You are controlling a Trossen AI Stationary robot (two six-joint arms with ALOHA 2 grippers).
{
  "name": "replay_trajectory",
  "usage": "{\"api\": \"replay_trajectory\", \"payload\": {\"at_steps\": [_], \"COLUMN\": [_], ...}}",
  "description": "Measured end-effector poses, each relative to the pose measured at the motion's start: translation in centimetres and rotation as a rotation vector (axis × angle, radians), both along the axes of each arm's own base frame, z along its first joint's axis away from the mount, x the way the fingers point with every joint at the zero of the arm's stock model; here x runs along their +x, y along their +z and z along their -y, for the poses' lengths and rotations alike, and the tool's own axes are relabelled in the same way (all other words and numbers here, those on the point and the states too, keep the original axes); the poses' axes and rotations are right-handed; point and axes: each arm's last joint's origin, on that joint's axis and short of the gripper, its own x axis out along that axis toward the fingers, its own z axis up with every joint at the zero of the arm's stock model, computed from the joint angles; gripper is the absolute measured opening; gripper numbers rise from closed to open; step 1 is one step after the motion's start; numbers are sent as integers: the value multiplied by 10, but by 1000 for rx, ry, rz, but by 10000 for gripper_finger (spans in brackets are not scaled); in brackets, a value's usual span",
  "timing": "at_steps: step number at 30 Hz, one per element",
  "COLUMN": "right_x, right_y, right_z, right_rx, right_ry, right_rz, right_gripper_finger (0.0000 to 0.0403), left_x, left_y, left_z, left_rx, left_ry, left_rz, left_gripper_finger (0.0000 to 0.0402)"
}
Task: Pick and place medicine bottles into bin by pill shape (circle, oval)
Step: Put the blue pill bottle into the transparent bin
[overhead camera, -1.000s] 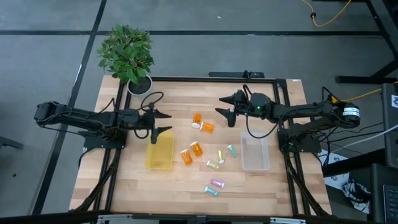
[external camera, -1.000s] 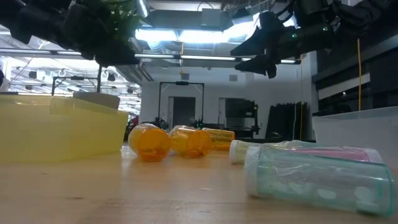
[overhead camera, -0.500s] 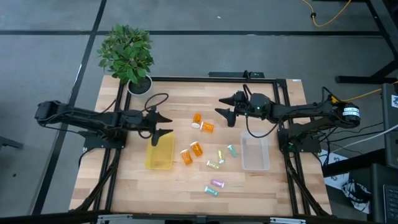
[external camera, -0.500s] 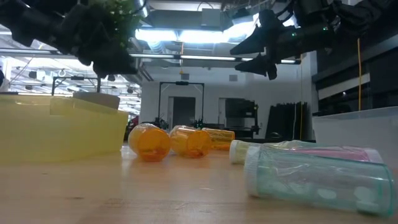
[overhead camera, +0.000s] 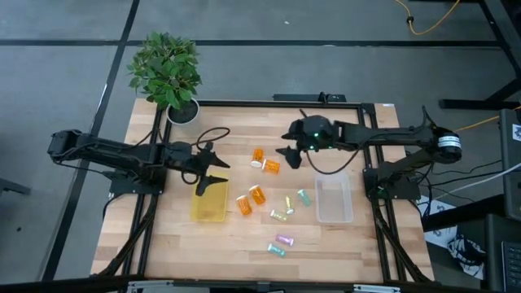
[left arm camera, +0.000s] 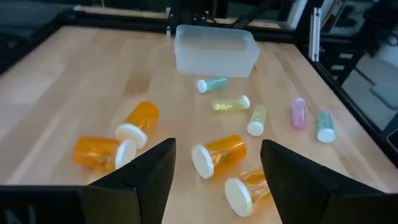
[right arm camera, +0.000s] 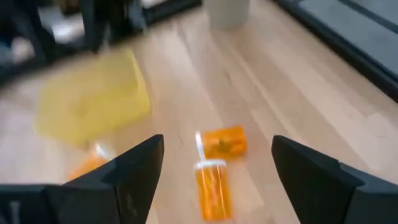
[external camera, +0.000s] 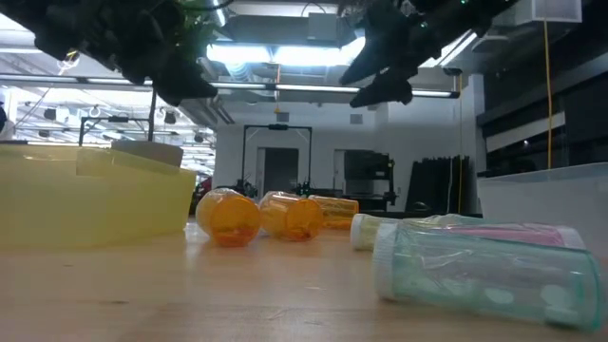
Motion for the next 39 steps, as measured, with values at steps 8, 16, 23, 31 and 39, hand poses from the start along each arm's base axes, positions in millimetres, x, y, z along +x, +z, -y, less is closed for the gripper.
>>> {"api": "replay_trajectory", "payload": {"at_steps": [8,16,23,31,39], "right_x": [-1,1,14,1,1], "right_y": [-33,-39,-59,-74,-74], "right_z": [-13,-35,-38,-39,-47], "right_rx": [26,42,31,244,293], "right_ry": [66,155,167,-5,-23], "right_rz": [-314,-357,-400,-576,-582], "right_gripper_finger": [300,300,300,300,300], "left_x": [-3,-4,-5,-9,-10], "left_y": [-6,-9,-9,-17,-18], "left_z": [0,-3,-3,-2,-2], "left_rx": [8,41,41,-47,-47], "left_ry": [7,79,80,124,126], "left_rz": [-86,-124,-129,-216,-237], "left_gripper_finger": [229,229,229,229,229]}}
